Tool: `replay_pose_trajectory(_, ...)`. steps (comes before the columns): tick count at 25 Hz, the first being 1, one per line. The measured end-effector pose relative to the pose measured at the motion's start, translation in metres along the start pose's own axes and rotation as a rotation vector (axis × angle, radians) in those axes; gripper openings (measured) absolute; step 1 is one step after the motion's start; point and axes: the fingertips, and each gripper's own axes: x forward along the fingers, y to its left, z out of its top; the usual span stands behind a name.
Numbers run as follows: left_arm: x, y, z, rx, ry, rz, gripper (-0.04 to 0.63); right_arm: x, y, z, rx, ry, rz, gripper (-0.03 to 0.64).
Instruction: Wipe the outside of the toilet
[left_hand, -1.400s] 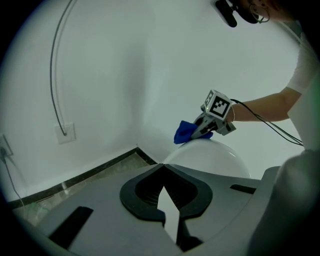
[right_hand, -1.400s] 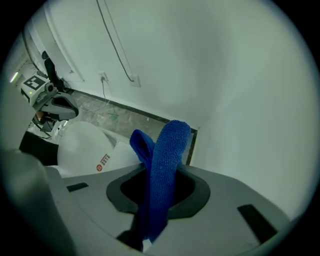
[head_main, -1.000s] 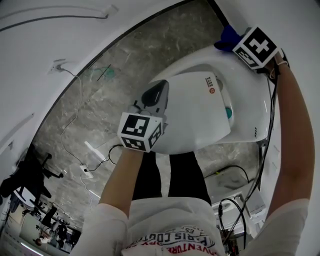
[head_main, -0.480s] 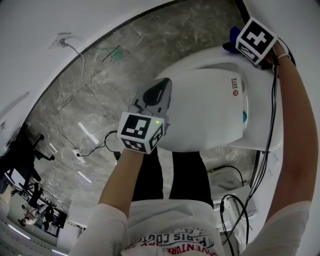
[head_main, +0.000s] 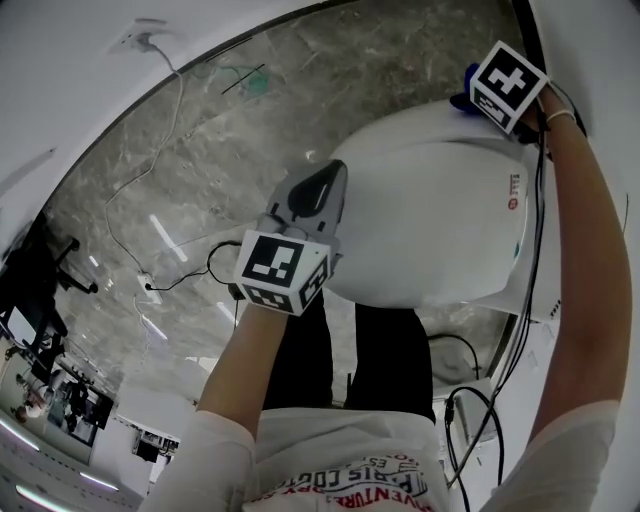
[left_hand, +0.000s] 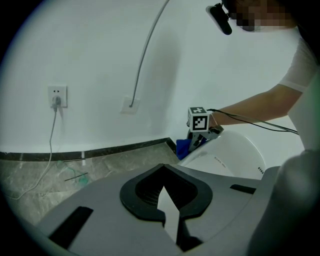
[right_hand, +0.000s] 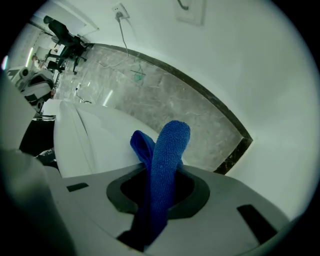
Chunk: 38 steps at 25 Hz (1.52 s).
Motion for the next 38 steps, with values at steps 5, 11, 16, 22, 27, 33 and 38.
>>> replay_pose_trajectory(5,-0.013,0.026,-0.01,-0.017,-0.01,0.026,0.006,0.02,0.019,0.029,-0.033,0.012,0.03,0.074)
replay_pose_trajectory(11,-0.026,0.054,-0.035,-0.067,-0.012,0.068,0.006,0.037,0.049,0.068,-0.093,0.009,0.084,0.074)
replay_pose_trajectory(16,-0.046,0.07,-0.06,-0.104,-0.012,0.105,0.006,0.037,0.089,0.094,-0.154,-0.003,0.137,0.074)
replay_pose_trajectory(22,-0.071,0.089,-0.08,-0.181,-0.07,0.171,0.006,0.036,0.123,0.122,-0.207,0.0,0.184,0.074)
replay_pose_trajectory(27,-0.094,0.095,-0.106,-0.24,-0.1,0.213,0.006,0.039,0.158,0.139,-0.267,0.027,0.213,0.074)
replay_pose_trajectory(33,-0.122,0.111,-0.136,-0.305,-0.143,0.265,0.006,0.044,0.203,0.164,-0.37,0.084,0.208,0.075)
replay_pose_trajectory(38,-0.149,0.125,-0.165,-0.331,-0.17,0.308,0.006,0.055,0.247,0.184,-0.47,0.122,0.208,0.075)
